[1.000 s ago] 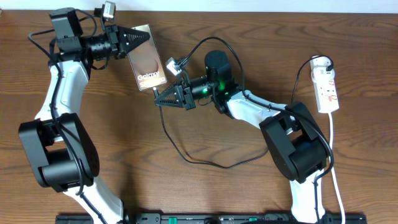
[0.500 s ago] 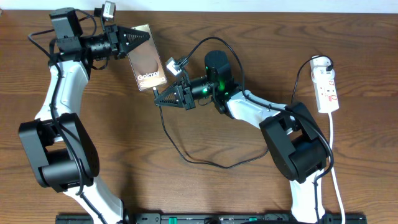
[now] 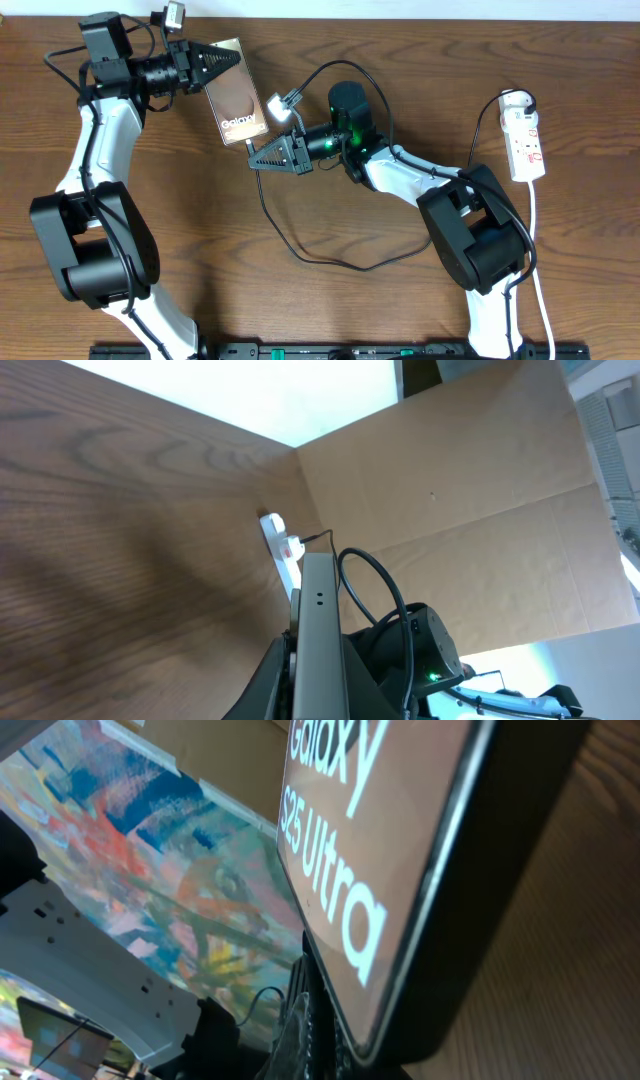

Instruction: Plug charger to phone and switch on socket

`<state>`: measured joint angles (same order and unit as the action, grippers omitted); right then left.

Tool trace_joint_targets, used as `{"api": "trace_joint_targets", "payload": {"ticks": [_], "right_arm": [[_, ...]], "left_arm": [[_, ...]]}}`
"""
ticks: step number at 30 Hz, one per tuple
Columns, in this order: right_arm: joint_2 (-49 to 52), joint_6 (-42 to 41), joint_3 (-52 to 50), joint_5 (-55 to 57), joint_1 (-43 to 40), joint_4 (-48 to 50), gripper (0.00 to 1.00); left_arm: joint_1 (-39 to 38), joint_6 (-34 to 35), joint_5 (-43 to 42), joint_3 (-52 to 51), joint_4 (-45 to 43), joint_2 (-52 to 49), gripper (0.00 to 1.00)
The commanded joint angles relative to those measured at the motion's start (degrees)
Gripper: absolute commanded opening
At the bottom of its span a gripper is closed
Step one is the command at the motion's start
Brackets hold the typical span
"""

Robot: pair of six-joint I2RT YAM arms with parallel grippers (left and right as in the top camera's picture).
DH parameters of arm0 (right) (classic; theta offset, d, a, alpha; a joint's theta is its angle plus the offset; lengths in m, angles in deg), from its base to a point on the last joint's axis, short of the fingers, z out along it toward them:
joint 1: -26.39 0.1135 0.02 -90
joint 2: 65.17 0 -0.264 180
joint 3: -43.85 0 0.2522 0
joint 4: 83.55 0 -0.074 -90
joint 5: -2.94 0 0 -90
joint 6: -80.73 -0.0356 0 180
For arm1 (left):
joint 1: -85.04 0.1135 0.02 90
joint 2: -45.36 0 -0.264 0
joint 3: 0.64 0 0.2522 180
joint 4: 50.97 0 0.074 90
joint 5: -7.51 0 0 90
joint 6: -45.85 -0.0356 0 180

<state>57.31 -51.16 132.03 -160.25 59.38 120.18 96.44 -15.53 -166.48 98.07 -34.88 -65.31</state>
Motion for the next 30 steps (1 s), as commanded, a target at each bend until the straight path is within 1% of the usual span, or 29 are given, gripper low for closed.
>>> {"api": "trace_joint_targets", "payload": {"ticks": [1,8,16,30], "right_arm": [[-0.20,-2.23,0.17,5.31,-0.33,-0.09,0.01],[-0.20,-3.52,0.17,5.79,-0.33,-0.20,0.01],[-0.20,-6.82,0.17,5.79,-0.33,0.37,0.01],[-0.20,-11.87,0.17,5.81,-0.33,2.67,0.01]], "left_arm": [[-0.35,0.55,-4.11,0.39,0.13,1.70,0.07],[-0.35,0.28,-4.37,0.39,0.11,1.70,0.07],[-0.35,-2.01,-6.08,0.39,0.17,1.70,0.08],[-0.35,-2.01,-6.05,0.39,0.15,1.70,0.07]]}}
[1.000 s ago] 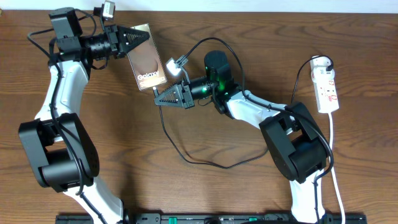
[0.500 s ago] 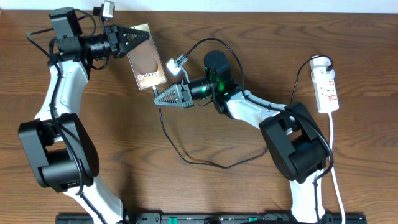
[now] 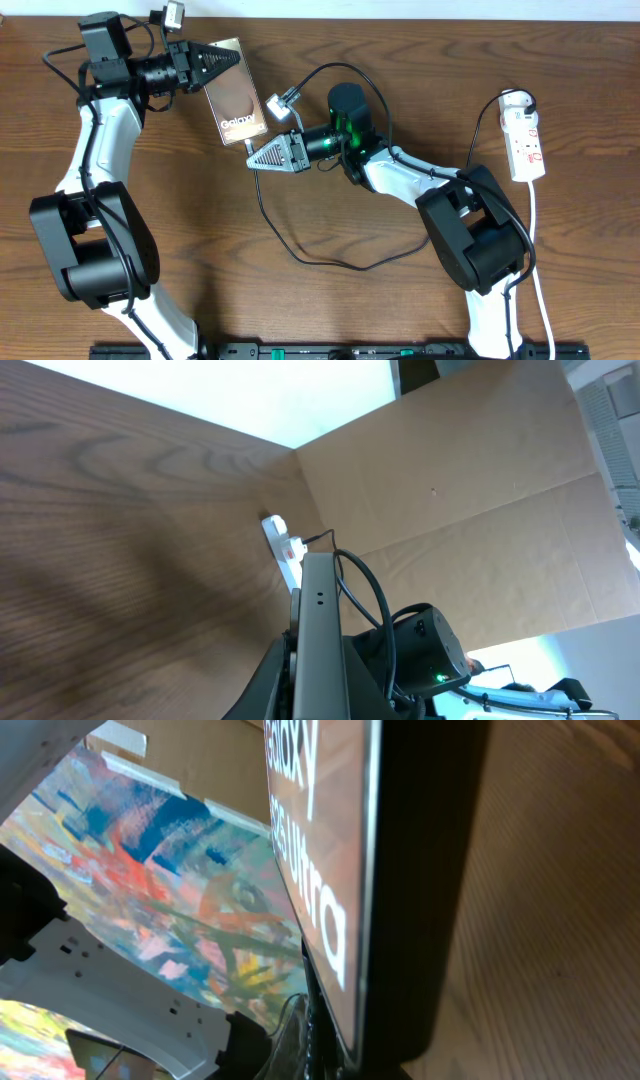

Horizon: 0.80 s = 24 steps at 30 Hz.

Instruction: Plug charger to phone and switch on socket

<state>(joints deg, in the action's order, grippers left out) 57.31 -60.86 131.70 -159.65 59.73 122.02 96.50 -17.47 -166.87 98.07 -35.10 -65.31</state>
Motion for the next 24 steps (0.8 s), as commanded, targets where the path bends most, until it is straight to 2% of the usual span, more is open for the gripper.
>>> {"api": "trace_joint_targets", "payload": {"ticks": [1,11,24], "right_arm": [[-0.20,-2.45,0.50,5.20,-0.68,1.09,0.01],[-0.20,-5.64,0.50,4.52,-0.68,5.07,0.01],[-0.20,-8.20,0.50,5.01,-0.68,5.07,0.01]], "left_arm": [[-0.42,-0.07,-5.66,0.39,0.37,1.70,0.08],[-0.42,-0.07,-5.66,0.39,0.37,1.70,0.08],[-0.42,-0.07,-5.66,0.39,0.37,1.70,0.08]]}}
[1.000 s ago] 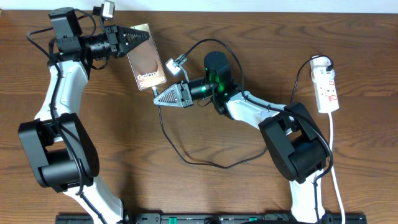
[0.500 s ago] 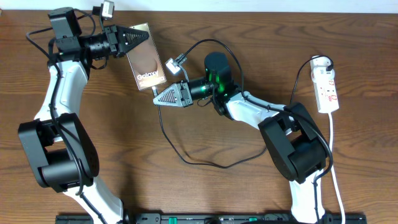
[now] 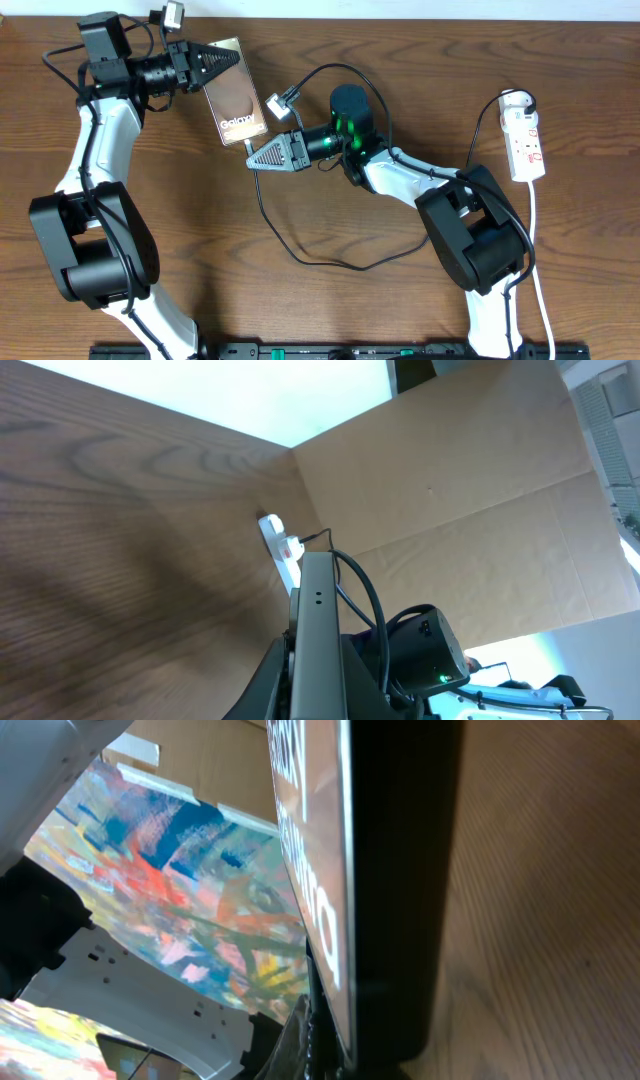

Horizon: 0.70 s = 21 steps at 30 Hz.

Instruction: Plug charger to phone and switch on socket

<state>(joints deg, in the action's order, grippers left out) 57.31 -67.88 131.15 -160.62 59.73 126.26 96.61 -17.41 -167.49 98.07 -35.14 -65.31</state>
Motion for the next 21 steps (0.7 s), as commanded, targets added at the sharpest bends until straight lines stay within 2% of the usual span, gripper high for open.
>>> {"api": "trace_joint_targets", "payload": {"ticks": [1,21], "right_arm": [[-0.20,-1.53,1.05,6.01,-0.68,0.85,0.01],[-0.20,-2.71,1.05,6.12,-0.68,3.89,0.01]], "left_arm": [[-0.52,-0.13,-5.05,0.39,0.42,1.70,0.07],[-1.38,-0.13,-5.05,0.39,0.42,1.70,0.07]]}}
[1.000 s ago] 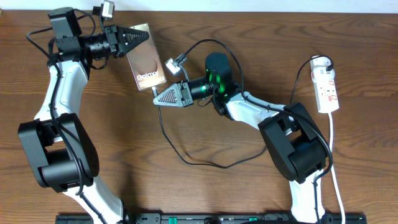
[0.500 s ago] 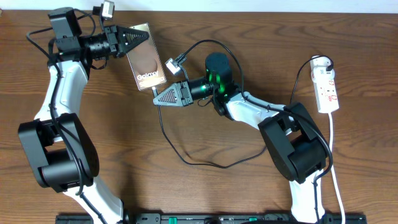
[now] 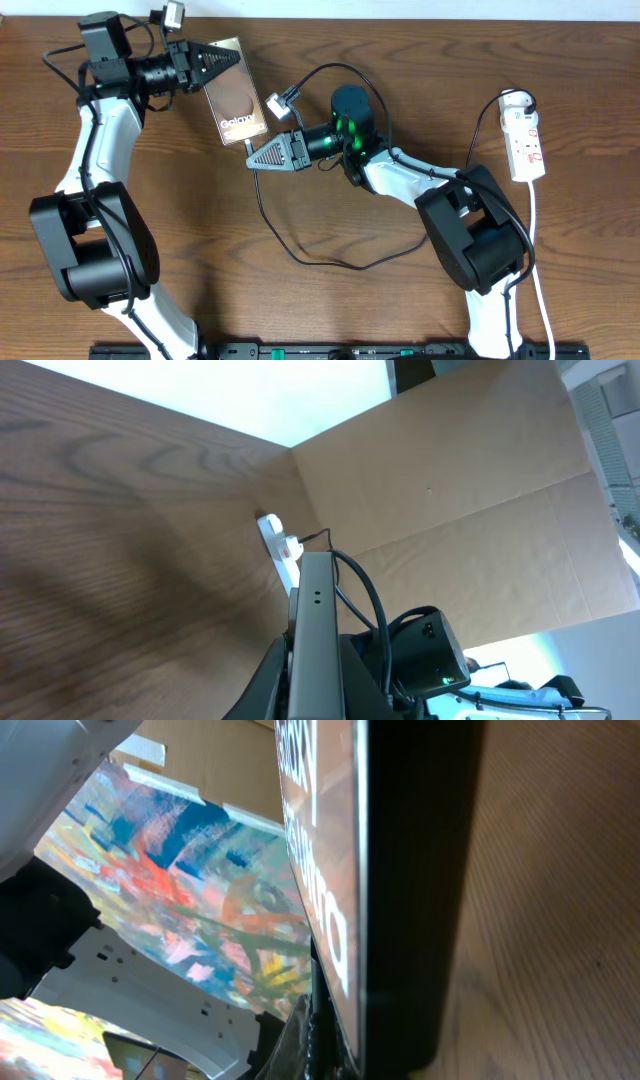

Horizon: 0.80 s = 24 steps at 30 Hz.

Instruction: Plug charger to phone and switch on socket

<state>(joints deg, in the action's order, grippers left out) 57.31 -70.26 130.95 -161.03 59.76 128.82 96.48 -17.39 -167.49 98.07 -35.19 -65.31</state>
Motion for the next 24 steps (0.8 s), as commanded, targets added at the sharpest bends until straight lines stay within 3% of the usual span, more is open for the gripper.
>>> {"api": "trace_joint_targets", "payload": {"ticks": [1,24], "right_arm": [[-0.20,-0.79,1.25,6.54,-0.70,1.95,0.01],[-0.20,0.85,1.25,4.76,-1.09,4.87,0.01]], "left_arm": [[-1.25,-0.15,-5.05,0.39,0.48,1.70,0.07],[-1.29,-0.13,-5.07,0.39,1.79,1.70,0.07]]}}
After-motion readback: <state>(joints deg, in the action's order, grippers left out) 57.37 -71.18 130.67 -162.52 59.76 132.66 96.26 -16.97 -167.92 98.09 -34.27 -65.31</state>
